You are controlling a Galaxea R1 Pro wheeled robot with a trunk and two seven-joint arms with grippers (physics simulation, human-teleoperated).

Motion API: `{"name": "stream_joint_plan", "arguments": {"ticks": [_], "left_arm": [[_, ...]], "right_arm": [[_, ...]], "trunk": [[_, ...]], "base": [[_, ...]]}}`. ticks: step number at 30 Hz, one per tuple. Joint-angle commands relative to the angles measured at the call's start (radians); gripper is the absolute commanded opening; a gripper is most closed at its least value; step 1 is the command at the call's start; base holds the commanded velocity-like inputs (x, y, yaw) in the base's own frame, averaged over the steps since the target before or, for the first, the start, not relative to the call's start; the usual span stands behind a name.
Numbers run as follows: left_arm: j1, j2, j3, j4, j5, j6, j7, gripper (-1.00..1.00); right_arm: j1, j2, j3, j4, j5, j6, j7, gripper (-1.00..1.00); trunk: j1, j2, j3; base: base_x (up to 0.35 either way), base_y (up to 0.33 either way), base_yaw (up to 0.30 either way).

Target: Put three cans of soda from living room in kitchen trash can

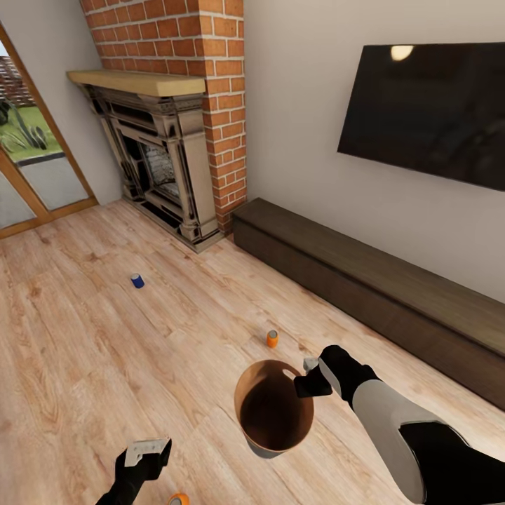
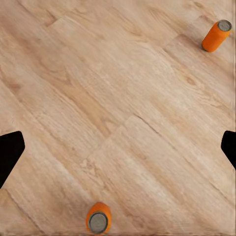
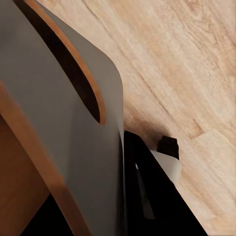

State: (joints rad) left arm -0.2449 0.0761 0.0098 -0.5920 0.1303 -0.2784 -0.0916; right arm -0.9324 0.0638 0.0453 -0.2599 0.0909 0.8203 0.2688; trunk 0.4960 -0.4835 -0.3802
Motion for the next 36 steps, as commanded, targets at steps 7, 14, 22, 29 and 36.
{"name": "stream_joint_plan", "arguments": {"ticks": [7, 14, 22, 29, 36], "left_arm": [[-0.003, -0.036, -0.001, 0.052, 0.001, -0.08, 0.001, 1.0], [-0.036, -0.039, -0.002, 0.141, 0.001, -0.154, 0.001, 1.0], [-0.049, -0.039, -0.004, 0.174, -0.001, -0.166, 0.001, 1.0], [-0.112, -0.039, -0.005, 0.147, -0.004, -0.164, 0.0, 1.0], [-0.248, -0.028, -0.005, 0.226, -0.007, -0.162, 0.0, 1.0]], "right_arm": [[-0.002, -0.003, -0.012, -0.001, -0.03, 0.016, 0.008, -1.0], [-0.039, -0.003, -0.014, -0.003, -0.029, 0.118, 0.007, -1.0], [-0.076, -0.009, -0.013, -0.047, -0.028, 0.221, 0.005, -1.0], [-0.095, -0.013, -0.012, -0.058, -0.028, 0.227, 0.004, -1.0], [-0.103, -0.024, -0.013, -0.059, -0.029, 0.227, 0.004, -1.0]], "trunk": [[0.027, -0.049, -0.029], [0.054, -0.098, -0.061], [0.084, -0.154, -0.099], [0.111, -0.203, -0.131], [0.138, -0.252, -0.164]], "base": [[0.0, 0.0, 0.0], [0.0, 0.0, 0.0], [0.0, 0.0, 0.0], [0.0, 0.0, 0.0], [0.0, 0.0, 0.0]]}}
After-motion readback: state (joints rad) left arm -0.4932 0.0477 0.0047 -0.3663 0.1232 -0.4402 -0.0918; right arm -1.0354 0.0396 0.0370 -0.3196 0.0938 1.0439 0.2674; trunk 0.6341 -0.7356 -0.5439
